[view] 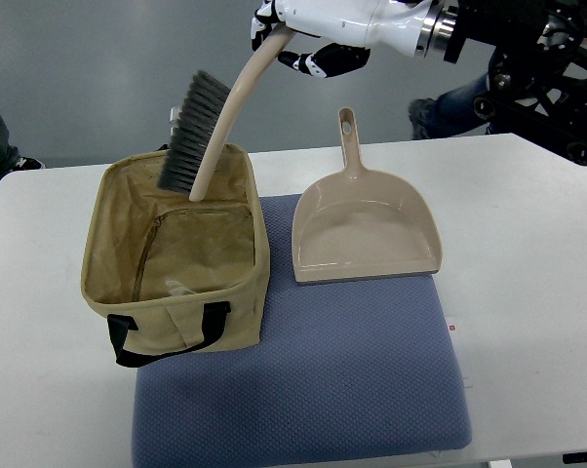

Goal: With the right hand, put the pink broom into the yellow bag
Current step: 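Lower the brush bristles-first into the canvas bag and release it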

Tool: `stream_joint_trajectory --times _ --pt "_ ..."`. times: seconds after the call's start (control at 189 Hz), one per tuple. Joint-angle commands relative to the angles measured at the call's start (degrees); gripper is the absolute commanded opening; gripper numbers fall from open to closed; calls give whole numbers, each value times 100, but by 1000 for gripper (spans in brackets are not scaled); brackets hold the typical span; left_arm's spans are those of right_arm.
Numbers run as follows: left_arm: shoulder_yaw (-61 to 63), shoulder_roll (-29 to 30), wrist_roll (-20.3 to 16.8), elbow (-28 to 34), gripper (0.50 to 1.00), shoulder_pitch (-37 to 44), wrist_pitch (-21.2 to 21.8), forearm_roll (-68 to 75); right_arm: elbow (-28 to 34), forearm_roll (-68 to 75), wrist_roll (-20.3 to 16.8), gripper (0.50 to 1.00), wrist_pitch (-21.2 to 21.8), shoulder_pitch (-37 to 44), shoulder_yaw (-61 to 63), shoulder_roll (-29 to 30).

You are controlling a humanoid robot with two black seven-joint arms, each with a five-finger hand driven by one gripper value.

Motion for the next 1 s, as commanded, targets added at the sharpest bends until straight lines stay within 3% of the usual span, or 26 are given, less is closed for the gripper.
stream_joint_trajectory --times 0.0,0.313,0.382,0.451,0.53,0.61,0.71,0.997 --pt "1 0 0 0 1000 -1 3 0 4 -16 -6 500 26 -41 -35 268" --pt "1 0 0 0 1000 -1 3 0 4 -78 11 502 44 -322 -272 452" --pt "-8 0 0 0 1000 -1 3 0 4 -78 11 560 44 -392 -272 461" --pt "1 0 0 0 1000 -1 3 0 13 -69 11 674 44 -463 -272 470" --pt "-8 0 0 0 1000 -1 3 0 13 -43 29 750 44 -533 -263 487" --pt "1 0 0 0 1000 -1 3 0 13 -25 55 795 35 -568 -263 496" --pt "1 0 0 0 1000 -1 -6 0 30 -16 55 825 35 -612 -255 505" --pt "-8 0 0 0 1000 -1 3 0 30 54 64 829 44 -647 -176 408"
